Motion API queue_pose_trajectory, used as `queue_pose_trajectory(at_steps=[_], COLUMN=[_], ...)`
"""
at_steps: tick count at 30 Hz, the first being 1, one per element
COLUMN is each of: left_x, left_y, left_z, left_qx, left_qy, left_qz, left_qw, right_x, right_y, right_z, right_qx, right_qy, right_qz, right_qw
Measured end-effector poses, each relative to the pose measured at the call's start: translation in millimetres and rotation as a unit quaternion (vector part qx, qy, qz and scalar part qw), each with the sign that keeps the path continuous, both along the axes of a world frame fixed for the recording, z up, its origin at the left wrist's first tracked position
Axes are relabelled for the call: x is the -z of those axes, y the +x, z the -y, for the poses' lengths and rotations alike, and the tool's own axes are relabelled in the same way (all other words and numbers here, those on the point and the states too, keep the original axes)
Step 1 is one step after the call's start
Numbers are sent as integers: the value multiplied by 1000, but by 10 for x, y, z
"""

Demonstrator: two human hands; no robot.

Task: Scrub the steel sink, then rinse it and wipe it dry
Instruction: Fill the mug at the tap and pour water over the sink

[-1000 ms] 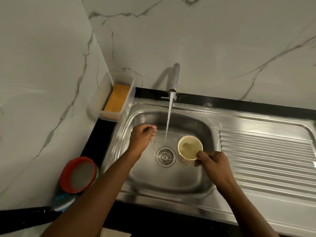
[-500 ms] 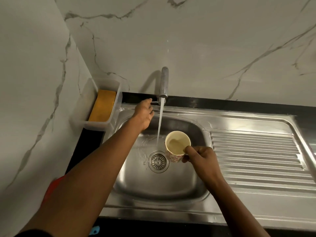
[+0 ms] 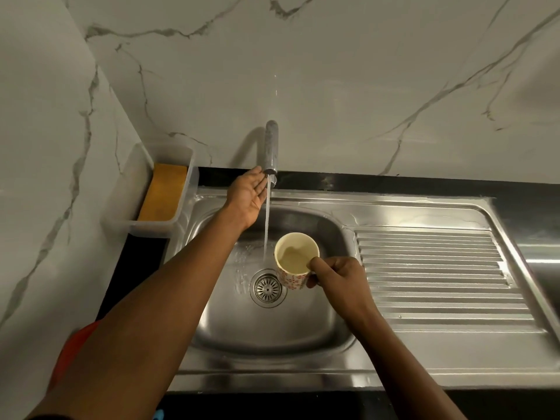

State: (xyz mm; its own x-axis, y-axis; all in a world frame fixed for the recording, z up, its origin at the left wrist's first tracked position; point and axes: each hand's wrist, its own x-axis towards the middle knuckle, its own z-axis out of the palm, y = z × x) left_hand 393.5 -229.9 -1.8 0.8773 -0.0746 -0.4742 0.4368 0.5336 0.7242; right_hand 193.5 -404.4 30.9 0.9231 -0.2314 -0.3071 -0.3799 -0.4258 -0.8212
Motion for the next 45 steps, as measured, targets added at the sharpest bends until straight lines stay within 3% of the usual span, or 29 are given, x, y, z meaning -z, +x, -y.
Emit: queue_pose_trajectory(at_steps=[10,15,18,33,45], left_x=[-114,-246,-300,-332,-16], left_y=[-206,-711,-1120,-2553,-2956], left_z=[-46,-120,-198,-773,-1161], left_qx=[80,55,34,-155,-176], left_qy=[103,234,265,256,223], left_qz=[24,35,43,-6,-73], left_qw=[991,970,963,954,956], right_x=[-58,-123,-165,-196,86], right_y=[-68,-30,26,286,546], right_z=[37,9,-38,-733,-2110], right_qx=[-1,-5,-25,-151,-235], right_qy=[5,18,20,57,83], right_qz=[7,13,29,45,10], right_qw=[1000,1000,999,986,968])
